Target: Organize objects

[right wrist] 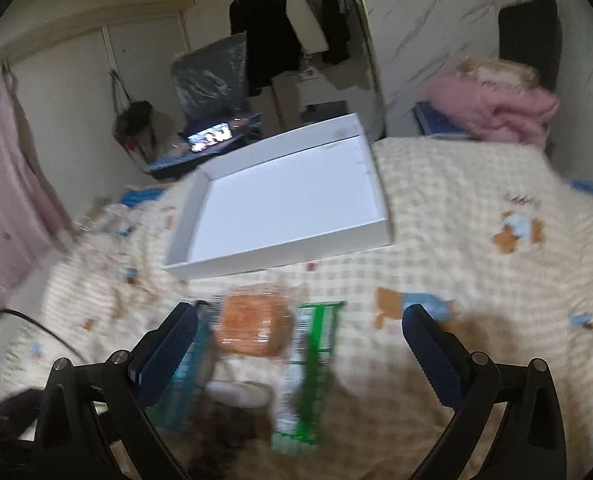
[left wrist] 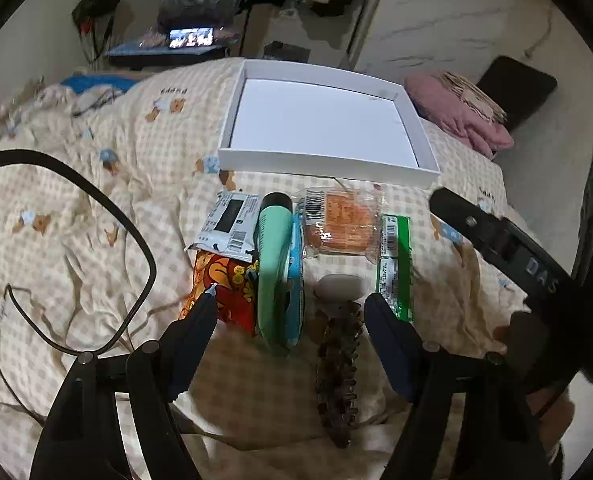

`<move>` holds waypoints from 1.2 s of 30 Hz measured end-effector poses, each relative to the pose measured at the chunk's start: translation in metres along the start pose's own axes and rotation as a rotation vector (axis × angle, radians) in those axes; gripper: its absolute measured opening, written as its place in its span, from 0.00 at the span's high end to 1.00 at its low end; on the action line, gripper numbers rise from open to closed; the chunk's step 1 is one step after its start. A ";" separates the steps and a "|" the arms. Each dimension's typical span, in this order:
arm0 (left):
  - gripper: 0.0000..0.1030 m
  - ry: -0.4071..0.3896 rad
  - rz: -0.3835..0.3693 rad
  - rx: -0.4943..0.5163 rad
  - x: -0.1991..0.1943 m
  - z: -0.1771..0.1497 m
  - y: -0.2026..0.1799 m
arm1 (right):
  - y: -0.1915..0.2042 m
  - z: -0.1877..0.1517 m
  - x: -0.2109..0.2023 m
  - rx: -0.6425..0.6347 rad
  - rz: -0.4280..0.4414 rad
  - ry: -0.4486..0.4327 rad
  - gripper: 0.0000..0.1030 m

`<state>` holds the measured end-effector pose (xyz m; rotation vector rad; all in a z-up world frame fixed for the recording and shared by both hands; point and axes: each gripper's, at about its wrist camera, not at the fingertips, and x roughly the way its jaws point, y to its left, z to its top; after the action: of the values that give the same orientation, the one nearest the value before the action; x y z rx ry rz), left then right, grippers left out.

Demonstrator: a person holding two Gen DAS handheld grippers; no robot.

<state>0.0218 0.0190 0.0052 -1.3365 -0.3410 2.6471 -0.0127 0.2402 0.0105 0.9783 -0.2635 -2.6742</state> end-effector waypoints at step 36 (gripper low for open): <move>0.23 0.088 -0.027 -0.100 0.017 0.001 0.015 | 0.006 -0.001 0.013 0.015 0.029 0.068 0.00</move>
<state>0.0104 0.0088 -0.0114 -1.4619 -0.4817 2.5703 -0.0202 0.2305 0.0030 1.0587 -0.2813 -2.6109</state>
